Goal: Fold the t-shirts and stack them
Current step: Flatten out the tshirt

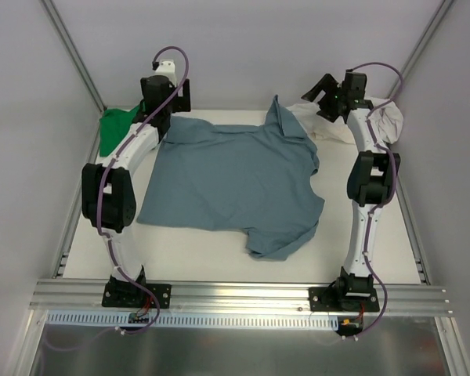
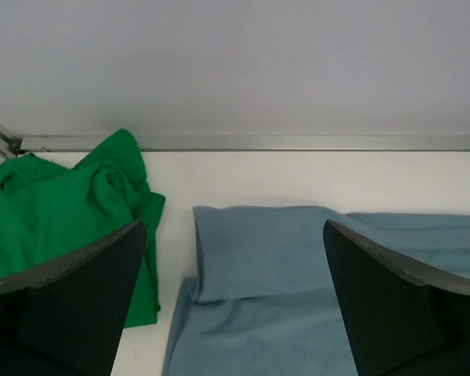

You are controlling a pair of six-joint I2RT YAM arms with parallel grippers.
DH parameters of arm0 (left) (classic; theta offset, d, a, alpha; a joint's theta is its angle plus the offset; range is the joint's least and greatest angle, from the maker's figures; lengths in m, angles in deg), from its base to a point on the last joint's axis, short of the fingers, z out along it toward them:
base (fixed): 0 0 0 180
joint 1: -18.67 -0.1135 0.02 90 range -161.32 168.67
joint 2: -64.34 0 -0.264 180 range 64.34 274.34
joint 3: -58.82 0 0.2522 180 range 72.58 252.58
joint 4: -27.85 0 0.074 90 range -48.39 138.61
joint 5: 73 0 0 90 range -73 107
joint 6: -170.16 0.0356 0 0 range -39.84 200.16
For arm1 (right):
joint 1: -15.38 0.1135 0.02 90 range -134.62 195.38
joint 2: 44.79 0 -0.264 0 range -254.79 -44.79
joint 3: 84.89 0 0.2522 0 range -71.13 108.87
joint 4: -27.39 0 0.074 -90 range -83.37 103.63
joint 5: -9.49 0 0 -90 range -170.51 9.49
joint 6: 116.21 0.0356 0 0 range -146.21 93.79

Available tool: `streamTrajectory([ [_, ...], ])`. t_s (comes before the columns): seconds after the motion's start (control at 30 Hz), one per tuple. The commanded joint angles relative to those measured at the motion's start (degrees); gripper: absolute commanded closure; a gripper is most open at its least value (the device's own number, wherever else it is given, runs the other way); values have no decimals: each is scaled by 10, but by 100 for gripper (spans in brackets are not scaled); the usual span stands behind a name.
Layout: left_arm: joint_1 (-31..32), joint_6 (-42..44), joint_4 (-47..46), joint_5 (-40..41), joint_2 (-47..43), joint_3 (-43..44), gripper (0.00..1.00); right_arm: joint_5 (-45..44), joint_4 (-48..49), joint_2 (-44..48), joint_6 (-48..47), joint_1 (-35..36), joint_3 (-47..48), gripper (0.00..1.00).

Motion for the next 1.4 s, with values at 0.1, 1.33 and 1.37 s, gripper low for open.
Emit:
streamTrajectory([
  [0.1,11,5,-55,37,-36,-9,1,7,17,75,-49,-24,12,1],
  [1.33,16,-288,287,-240,-436,-372,1,-54,-176,663,-121,71,-853,11],
  [1.37,15,-286,288,-240,-429,-365,2,-54,-171,648,-122,73,-852,11],
])
